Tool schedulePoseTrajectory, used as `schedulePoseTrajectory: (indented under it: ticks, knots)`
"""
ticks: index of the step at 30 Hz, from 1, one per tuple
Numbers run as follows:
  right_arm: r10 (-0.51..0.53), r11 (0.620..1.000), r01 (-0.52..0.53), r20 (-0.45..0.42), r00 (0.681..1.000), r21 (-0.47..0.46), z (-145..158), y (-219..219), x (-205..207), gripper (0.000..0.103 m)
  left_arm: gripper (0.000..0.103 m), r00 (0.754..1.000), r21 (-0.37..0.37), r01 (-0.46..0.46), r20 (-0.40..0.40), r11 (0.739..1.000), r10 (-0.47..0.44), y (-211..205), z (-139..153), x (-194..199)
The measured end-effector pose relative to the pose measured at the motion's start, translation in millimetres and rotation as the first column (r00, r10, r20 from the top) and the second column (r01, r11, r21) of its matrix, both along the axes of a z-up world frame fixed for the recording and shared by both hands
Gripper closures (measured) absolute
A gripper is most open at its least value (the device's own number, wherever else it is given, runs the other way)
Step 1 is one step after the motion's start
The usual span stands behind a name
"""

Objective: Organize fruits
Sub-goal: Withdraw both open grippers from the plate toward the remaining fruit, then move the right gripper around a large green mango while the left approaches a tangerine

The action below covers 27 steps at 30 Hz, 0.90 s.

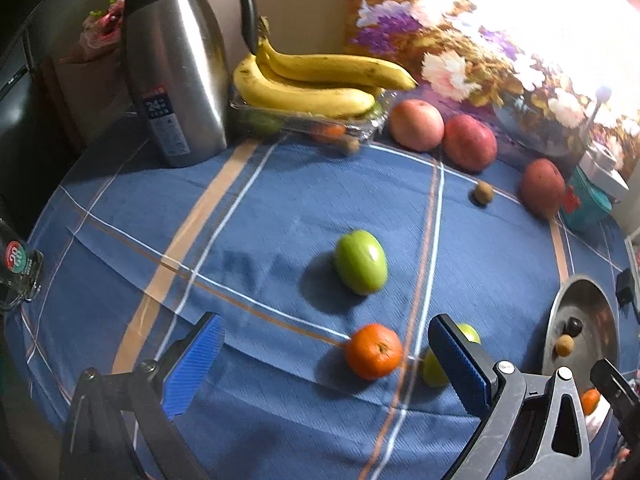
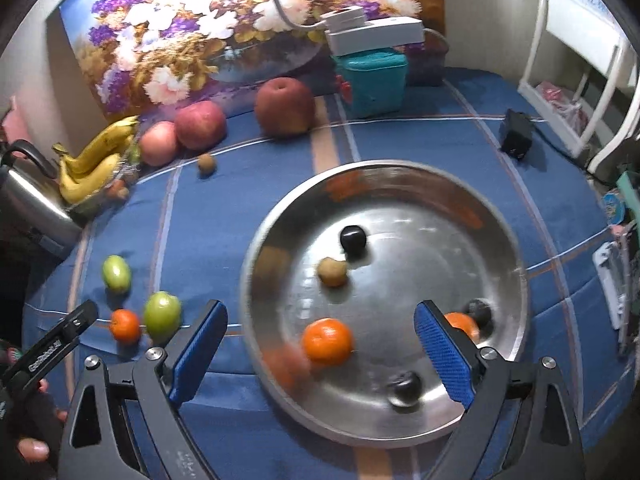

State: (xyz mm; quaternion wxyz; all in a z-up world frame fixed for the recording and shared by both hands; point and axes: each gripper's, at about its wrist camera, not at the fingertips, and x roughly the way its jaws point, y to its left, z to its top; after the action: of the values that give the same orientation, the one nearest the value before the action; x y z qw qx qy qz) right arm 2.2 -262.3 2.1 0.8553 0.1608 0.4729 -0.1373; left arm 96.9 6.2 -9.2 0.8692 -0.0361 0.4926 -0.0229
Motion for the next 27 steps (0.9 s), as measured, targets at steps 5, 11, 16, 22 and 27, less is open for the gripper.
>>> schedulePoseTrajectory:
  ticks: [5,11,16,22,27]
  knots:
    - [0.040,0.999,-0.041,0.024,0.999,0.008,2,19,6,0.008,0.000,1.000,-0.014,0.015,0.016,1.000,-0.015,7,-2,4]
    - [0.105,0.994,-0.105,0.051,0.993,0.009,0,44,15,0.008,0.000,1.000,-0.021,-0.022,0.014,1.000,0.022,20,-8,7]
    - [0.135,0.991,-0.134,0.045,0.990,-0.015,-3,63,21,0.008,0.000,0.999,-0.073,-0.036,-0.004,0.997,0.036,30,-14,10]
    - [0.178,0.984,-0.177,0.034,0.984,-0.030,-9,83,30,0.009,0.008,0.997,-0.166,-0.016,-0.071,0.986,0.004,31,-28,14]
    - [0.190,0.982,-0.190,0.020,0.982,0.011,-19,91,39,0.016,0.020,0.992,-0.262,0.001,-0.122,0.965,-0.034,26,-38,16]
